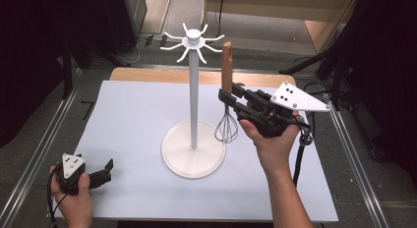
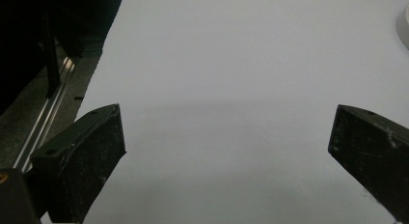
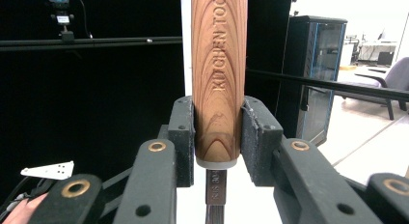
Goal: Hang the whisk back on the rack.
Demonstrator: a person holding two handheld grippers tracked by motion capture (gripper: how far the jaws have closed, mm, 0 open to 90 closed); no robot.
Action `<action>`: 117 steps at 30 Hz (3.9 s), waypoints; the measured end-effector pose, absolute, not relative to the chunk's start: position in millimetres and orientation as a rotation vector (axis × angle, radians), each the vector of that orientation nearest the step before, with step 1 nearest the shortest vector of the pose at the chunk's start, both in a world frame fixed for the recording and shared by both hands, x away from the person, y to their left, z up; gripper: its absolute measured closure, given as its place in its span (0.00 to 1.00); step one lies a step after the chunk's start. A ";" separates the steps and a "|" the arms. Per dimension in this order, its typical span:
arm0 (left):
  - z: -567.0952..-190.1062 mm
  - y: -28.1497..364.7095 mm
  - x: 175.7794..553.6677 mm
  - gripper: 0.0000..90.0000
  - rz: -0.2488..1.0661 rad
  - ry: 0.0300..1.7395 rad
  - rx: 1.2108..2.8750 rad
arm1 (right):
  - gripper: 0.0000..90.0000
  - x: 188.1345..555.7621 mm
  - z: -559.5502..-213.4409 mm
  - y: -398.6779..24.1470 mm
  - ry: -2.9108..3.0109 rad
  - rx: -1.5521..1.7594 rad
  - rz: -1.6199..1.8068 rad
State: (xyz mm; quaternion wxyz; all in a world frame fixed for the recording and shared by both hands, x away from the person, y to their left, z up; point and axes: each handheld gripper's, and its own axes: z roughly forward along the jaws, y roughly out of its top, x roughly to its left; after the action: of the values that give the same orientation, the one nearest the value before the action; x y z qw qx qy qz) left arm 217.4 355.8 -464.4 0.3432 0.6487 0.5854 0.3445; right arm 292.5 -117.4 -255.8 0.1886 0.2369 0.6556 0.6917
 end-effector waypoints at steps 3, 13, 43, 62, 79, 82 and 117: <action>-464.4 355.9 217.4 0.00 0.895 1.522 1.686 | 0.78 293.6 -256.3 -116.1 1.846 0.665 1.944; -464.4 355.7 217.5 0.00 0.896 1.520 1.689 | 0.78 296.8 -258.4 -111.4 1.846 0.664 1.961; -464.6 355.5 217.6 0.00 0.899 1.518 1.689 | 0.78 302.2 -266.3 -101.8 1.855 0.658 1.968; -464.6 355.4 217.6 0.00 0.903 1.518 1.692 | 0.56 303.0 -266.9 -101.3 1.951 0.683 1.940; -464.6 355.1 217.6 0.00 0.904 1.518 1.694 | 0.02 301.1 -301.9 -133.9 1.865 0.972 1.584; -464.5 355.0 217.6 0.00 0.904 1.518 1.695 | 0.00 300.9 -312.9 -140.2 1.860 1.010 1.543; -464.5 354.6 217.3 0.00 0.905 1.517 1.696 | 0.00 282.5 -421.7 -209.7 1.873 1.261 1.345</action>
State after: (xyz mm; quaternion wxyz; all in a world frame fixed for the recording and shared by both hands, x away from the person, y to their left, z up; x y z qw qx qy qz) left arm 217.3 354.6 -464.5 0.3393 0.6516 0.5826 0.3477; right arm 282.5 -209.7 -421.7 0.2538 0.4642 0.6892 0.4951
